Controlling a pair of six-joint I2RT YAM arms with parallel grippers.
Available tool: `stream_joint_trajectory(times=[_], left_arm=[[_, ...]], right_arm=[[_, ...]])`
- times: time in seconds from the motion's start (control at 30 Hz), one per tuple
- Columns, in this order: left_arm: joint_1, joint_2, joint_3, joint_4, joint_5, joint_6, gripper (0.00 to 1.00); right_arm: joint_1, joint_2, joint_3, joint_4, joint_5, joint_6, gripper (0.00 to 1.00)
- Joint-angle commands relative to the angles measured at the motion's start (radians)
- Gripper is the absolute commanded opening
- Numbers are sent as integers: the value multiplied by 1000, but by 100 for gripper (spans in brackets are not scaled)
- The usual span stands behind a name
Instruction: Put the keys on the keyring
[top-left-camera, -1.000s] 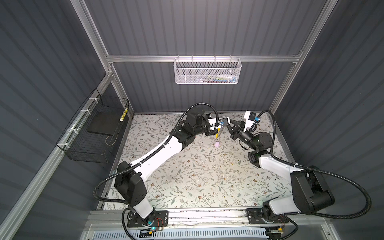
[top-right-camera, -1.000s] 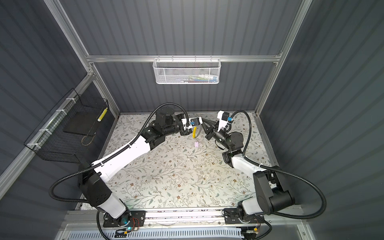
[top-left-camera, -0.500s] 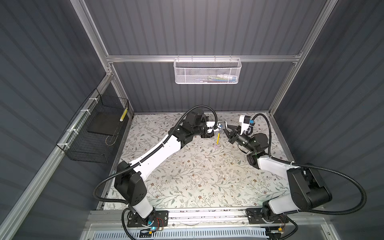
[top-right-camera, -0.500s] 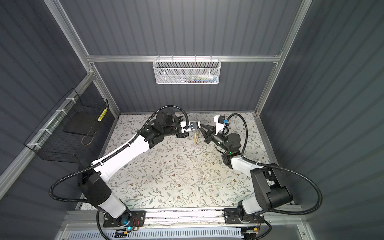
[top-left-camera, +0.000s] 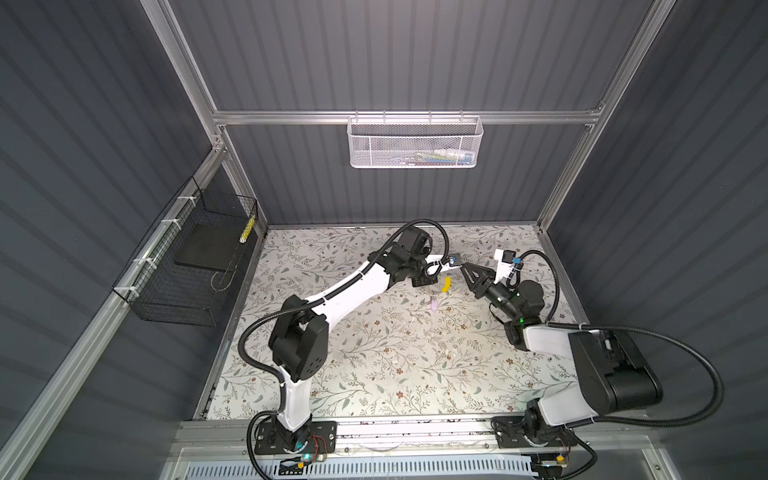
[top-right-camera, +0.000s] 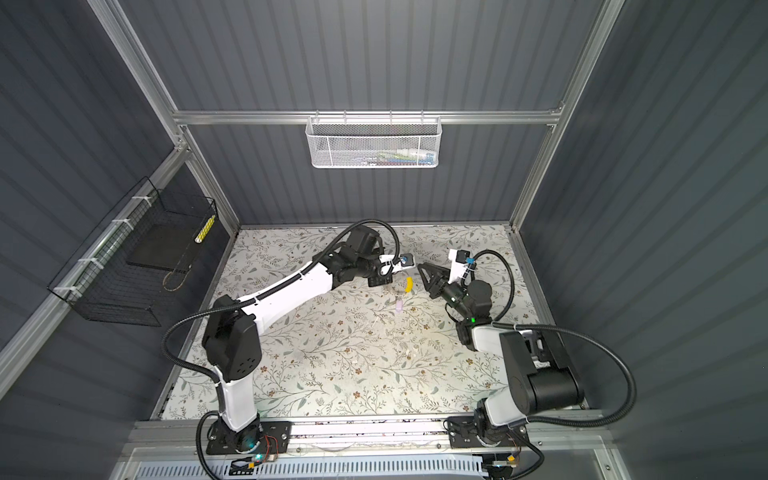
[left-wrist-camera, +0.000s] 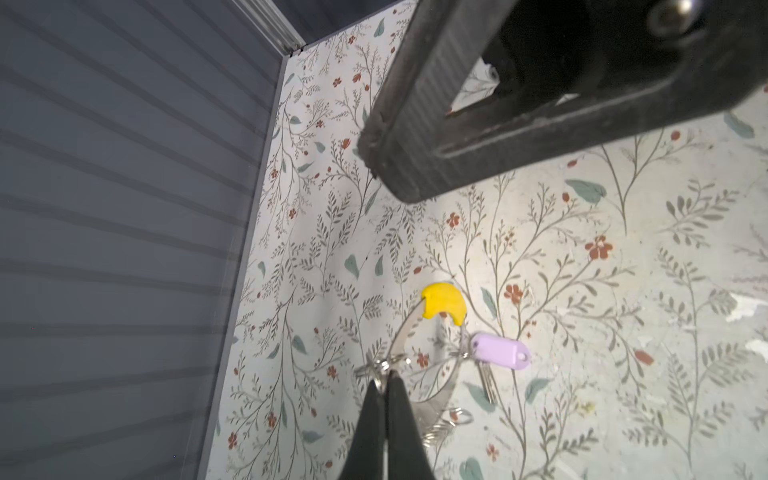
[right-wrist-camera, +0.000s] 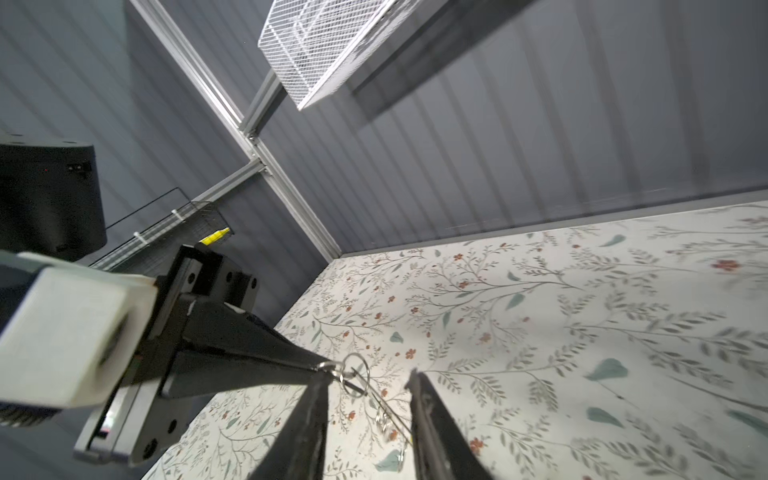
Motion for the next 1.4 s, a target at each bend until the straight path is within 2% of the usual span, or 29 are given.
stream_joint_trajectory(times=[0.0,0.07,0.17,0.37,0.6,0.7,1.07,1.17,1.23,1.37], left_arm=[[-20,27,90,14,50,-61,0],[-23,42,111,27,73,-59,0],[-20,26,63,20,72,-50,0],[46,-6,-129,-90,61,-30,0],[86,4,-253,-214,33,-13,0],[96,17,-276,-263,6,0,0],[159,60,-298,-398,34,-12,0],[175,81,-282,-429,25,-23,6],[184,85,-271,-454,18,-34,25],[211,77,-268,-485,-11,-61,42]], right_arm=[[-17,-150,34,-297,107,-199,39],[-16,-227,89,-526,176,-335,39],[-14,-299,105,-648,289,-433,39],[-5,-280,73,-646,287,-421,40],[28,-233,55,-635,330,-425,41],[29,-223,59,-635,326,-424,41],[31,-185,73,-658,311,-436,44],[31,-187,75,-663,313,-440,46],[31,-196,76,-679,321,-447,47],[31,-213,81,-702,331,-466,49]])
